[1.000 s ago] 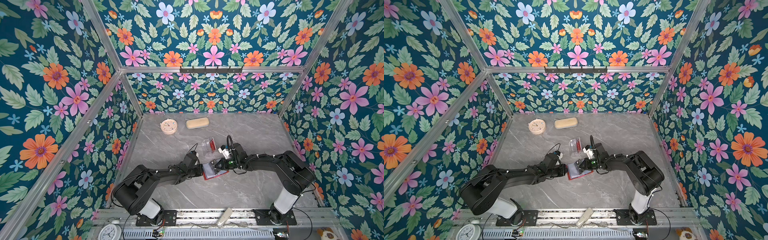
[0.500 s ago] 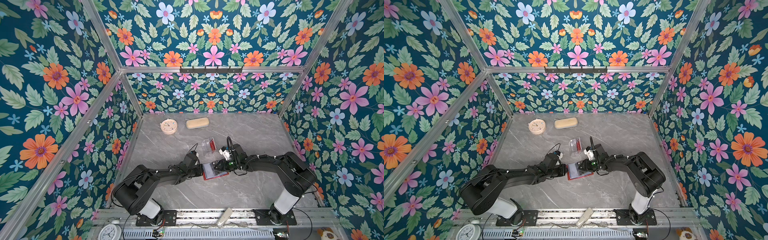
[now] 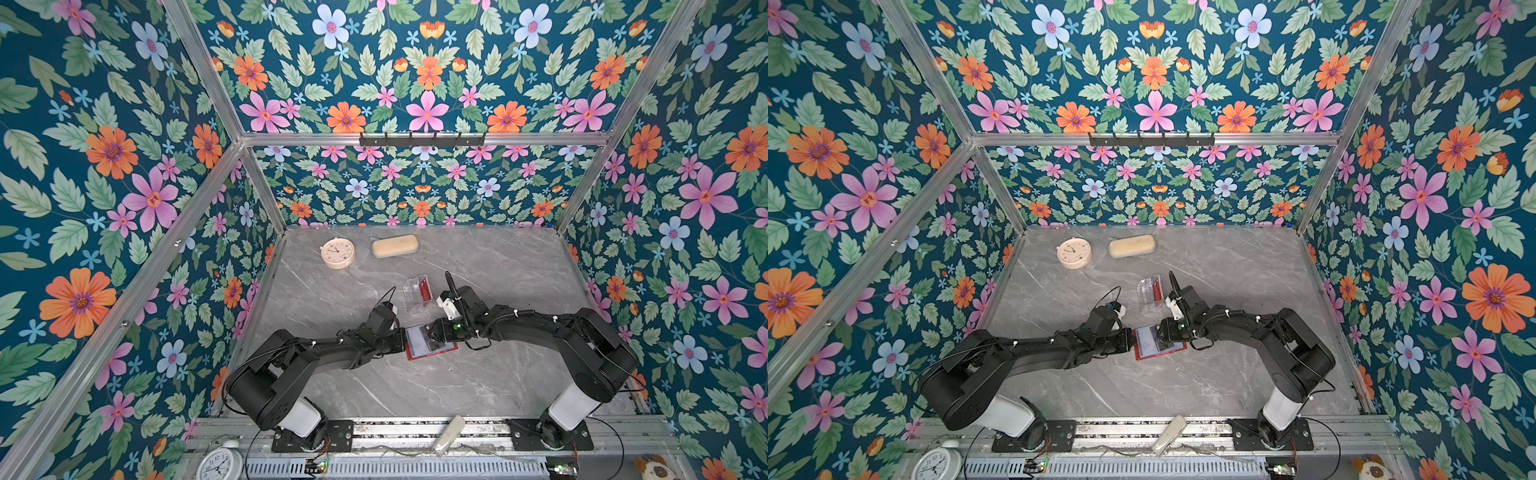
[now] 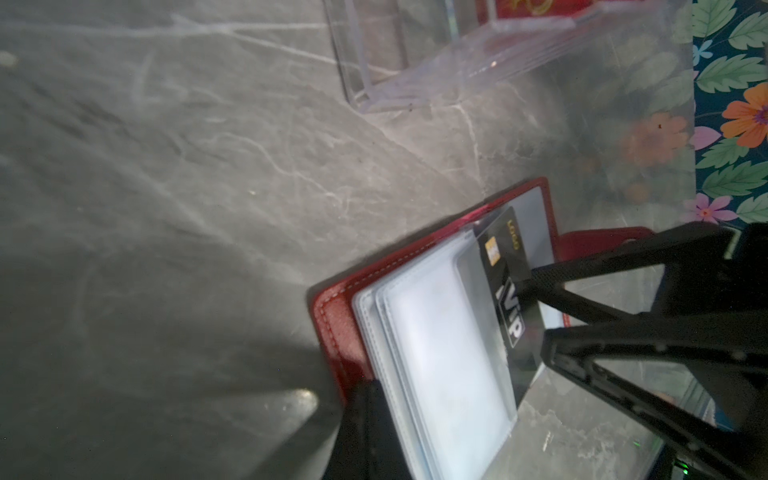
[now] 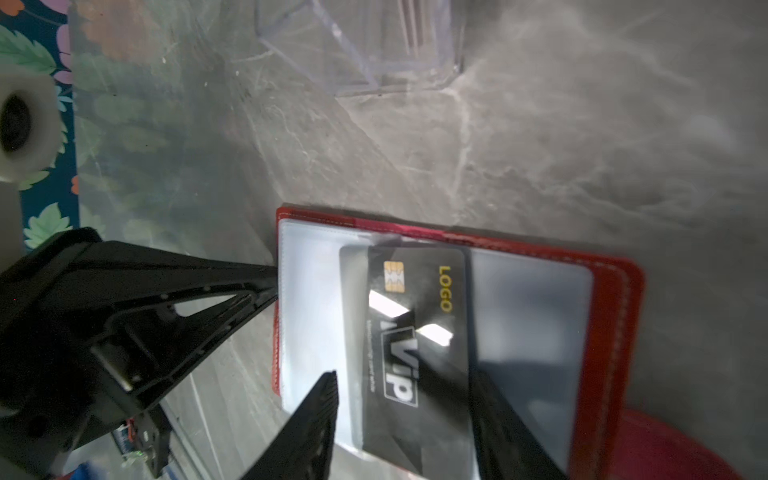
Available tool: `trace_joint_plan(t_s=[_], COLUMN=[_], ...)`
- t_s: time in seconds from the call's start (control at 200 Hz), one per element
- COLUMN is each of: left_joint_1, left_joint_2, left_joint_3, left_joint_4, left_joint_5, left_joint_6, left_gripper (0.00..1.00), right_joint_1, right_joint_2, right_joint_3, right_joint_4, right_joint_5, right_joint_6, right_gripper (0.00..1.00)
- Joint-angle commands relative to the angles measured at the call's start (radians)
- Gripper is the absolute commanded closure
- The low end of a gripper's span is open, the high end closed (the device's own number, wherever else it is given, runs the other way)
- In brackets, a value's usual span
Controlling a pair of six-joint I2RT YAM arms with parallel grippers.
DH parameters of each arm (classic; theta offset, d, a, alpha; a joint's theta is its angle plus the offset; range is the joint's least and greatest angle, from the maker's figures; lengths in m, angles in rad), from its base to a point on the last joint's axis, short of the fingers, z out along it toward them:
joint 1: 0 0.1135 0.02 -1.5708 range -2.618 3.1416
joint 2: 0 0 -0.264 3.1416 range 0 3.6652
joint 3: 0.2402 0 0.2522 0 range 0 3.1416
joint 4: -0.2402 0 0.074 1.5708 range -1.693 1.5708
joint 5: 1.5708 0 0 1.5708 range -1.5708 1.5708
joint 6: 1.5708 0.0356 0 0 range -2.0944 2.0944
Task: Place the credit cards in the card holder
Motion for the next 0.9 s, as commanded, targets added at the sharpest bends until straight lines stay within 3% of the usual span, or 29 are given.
trace_joint_plan(t_s=[0.0,0.135,0.22,0.455,0.555,0.895], left_joint_1=[0.002,0.002,0.001,0.001,0.001,0.001], left_joint_2=[0.006,0.008,0.009,0.015,0.017,0.016], left_joint_3=[-0.008,-0.007,-0.008,-0.007,-0.008,-0.012], left_joint_4=[-0.135,-0.135,-0.136,-0.132,-0.129,-0.129], left_joint_5=[-0.082,-0.082,-0.084,-0.081,-0.081,-0.082], left_joint_6=[0.019,0.020,0.020,0.019,0.019,0.019], left_gripper=[1.00,1.00,1.00,1.00,1.00,1.00], right_joint_1=[0.009,0.018,0.028,0.037,0.041,0.059], right_joint_2=[-0.005,-0.051,-0.058,-0.029,0.010,0.090], right_joint_3=[0.004,0.008,0.022,0.060,0.075,0.132], right_joint_4=[-0.091,-0.109,-0.137,-0.192,-0.204,-0.280], right_joint_5=[0.097,0.150,0.198,0.238,0.239,0.268], right_joint_6=[-0.013,-0.014,-0.015,-0.020,-0.024,-0.032], right_gripper=[0.44,0.44,0.50,0.85,0.95,0.93])
